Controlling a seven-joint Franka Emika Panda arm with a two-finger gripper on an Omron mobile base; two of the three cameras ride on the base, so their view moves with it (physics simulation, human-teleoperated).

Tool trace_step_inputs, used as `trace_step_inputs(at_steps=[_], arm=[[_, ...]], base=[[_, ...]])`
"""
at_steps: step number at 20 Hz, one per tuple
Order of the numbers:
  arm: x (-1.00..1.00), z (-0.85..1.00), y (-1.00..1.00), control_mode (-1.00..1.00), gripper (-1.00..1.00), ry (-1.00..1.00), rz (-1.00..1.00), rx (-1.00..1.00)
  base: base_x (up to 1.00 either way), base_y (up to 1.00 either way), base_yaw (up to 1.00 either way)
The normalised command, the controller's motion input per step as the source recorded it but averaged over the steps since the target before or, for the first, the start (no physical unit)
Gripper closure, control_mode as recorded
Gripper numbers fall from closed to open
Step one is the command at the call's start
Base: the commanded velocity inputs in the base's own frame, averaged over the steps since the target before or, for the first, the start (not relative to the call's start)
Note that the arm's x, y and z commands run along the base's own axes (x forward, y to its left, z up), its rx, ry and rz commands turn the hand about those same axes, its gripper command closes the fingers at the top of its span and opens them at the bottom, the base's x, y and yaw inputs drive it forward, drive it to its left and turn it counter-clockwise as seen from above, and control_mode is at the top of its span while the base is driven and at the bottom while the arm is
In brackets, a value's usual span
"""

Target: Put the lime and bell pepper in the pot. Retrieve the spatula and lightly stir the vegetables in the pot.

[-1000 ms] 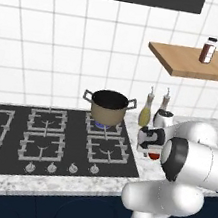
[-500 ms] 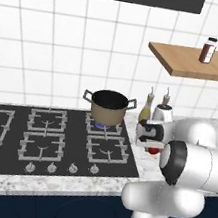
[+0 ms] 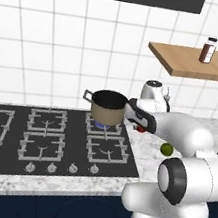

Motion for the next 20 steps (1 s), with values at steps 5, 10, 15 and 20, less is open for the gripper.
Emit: trace_step_inputs(at_steps=[5, 10, 15, 20], arm=[[0.54, 0.7, 0.99, -1.0, 1.0, -0.04, 0.04, -0.01], [0.65, 0.53, 0.49, -1.0, 1.0, -0.08, -0.09, 0.0], [1.0, -0.07, 0.06, -1.0, 1.0, 0.01, -0.02, 0.02], [0.86, -0.87, 0.07, -1.0, 1.0, 0.05, 0.0, 0.02]], base=[[0.0, 0.0, 0.0], [0.0, 0.0, 0.0], [0.0, 0.0, 0.0], [0.0, 0.0, 0.0]])
